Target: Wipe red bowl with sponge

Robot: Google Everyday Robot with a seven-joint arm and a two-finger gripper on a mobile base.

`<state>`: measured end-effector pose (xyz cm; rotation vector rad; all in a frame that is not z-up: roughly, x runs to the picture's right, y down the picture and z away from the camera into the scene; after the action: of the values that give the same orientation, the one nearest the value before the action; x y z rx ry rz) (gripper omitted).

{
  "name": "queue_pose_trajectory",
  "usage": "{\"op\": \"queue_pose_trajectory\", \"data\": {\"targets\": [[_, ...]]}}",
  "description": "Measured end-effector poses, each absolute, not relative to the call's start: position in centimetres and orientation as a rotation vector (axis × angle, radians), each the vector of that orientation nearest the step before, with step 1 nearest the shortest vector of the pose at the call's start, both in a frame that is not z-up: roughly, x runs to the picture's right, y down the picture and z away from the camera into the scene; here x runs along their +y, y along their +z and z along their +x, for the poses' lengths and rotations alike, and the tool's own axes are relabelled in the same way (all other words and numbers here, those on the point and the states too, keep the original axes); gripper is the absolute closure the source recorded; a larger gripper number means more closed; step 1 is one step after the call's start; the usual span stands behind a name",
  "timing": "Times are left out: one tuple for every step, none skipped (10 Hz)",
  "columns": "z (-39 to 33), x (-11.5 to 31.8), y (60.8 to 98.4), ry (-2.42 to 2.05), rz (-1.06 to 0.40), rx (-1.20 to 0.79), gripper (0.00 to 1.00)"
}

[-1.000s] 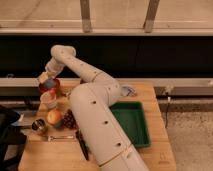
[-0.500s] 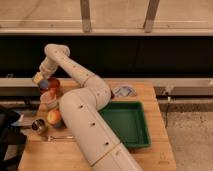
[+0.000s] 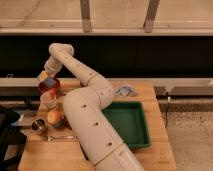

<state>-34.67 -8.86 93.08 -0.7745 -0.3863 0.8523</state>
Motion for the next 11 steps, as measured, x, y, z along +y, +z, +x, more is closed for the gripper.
{"op": "queue_pose_trajectory", "data": {"targets": [[-34.1, -8.6, 92.9, 0.861, -0.774, -0.382, 1.0], [-33.9, -8.4, 92.6, 0.866, -0.774, -0.381, 1.0], [-34.2, -8.0, 92.1, 0.863, -0.776, -0.383, 1.0], [-34.5, -7.8, 91.6, 0.859, -0.778, -0.389, 1.0], [-35.1, -7.5, 91.0, 0.849, -0.785, -0.397, 1.0], [-35.6, -7.3, 90.5, 0.832, -0.792, -0.408, 1.0], [-36.2, -7.2, 90.3, 0.816, -0.8, -0.417, 1.0], [-37.4, -7.1, 90.4, 0.798, -0.812, -0.428, 1.0], [-38.7, -7.2, 90.5, 0.779, -0.821, -0.441, 1.0], [-39.1, -7.4, 90.9, 0.777, -0.827, -0.447, 1.0], [-39.2, -7.5, 91.3, 0.777, -0.832, -0.452, 1.0]]}}
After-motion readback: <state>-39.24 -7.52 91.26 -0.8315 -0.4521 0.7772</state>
